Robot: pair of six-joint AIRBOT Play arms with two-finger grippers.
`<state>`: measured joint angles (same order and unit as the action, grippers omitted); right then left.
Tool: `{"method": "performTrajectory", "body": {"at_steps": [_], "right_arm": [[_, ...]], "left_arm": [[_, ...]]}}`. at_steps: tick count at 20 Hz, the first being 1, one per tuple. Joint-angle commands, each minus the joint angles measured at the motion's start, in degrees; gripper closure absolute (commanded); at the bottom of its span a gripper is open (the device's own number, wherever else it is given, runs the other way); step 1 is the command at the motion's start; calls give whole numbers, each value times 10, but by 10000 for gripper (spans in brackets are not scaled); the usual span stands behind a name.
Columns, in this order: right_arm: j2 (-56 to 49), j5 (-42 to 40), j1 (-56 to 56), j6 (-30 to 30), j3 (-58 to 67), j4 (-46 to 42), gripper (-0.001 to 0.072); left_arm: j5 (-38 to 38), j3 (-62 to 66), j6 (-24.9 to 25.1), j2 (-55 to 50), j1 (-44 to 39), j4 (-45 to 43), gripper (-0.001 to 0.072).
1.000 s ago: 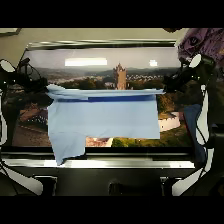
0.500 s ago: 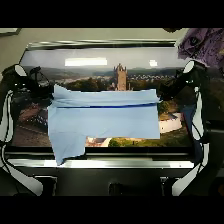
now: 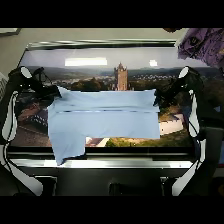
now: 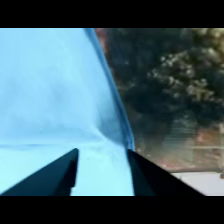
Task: Fold the clothes and pants, and hang the long-sleeved shirts on hangers.
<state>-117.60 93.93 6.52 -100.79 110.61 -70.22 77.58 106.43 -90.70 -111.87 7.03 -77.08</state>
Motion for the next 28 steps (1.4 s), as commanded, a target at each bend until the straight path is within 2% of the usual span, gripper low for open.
{"method": "performTrajectory", "body": {"at_steps": [1, 4, 5, 7, 9, 11, 13, 15, 17, 20, 23, 28], "right_arm": [[9, 29, 0, 29, 0, 9, 247], [61, 57, 3, 131, -1, -44, 248], [87, 37, 17, 133, -7, -29, 251], [139, 1, 54, 174, -52, 19, 251], [189, -14, 102, 206, -148, 93, 251], [239, -26, 139, 237, -261, 156, 251], [284, -48, 153, 258, -352, 176, 251], [313, -66, 154, 268, -403, 175, 251], [326, -80, 154, 269, -426, 175, 251], [326, -87, 154, 270, -426, 177, 251], [326, -91, 154, 270, -426, 177, 252], [326, -103, 154, 271, -426, 177, 252]], "left_arm": [[9, 10, -15, 13, 2, 14, 36], [57, 27, -12, 65, 33, 7, 37], [82, 23, -12, 92, 53, 0, 40], [98, -38, -13, 162, 99, -12, 42], [70, -182, -13, 257, 149, -9, 42], [9, -378, -6, 368, 193, 33, 42], [-48, -562, 30, 471, 230, 103, 42], [-70, -694, 76, 543, 253, 157, 42], [-71, -776, 85, 579, 258, 170, 42], [-73, -834, 101, 593, 257, 196, 42], [-86, -847, 124, 590, 257, 219, 42], [-100, -848, 135, 570, 257, 229, 42]]}}
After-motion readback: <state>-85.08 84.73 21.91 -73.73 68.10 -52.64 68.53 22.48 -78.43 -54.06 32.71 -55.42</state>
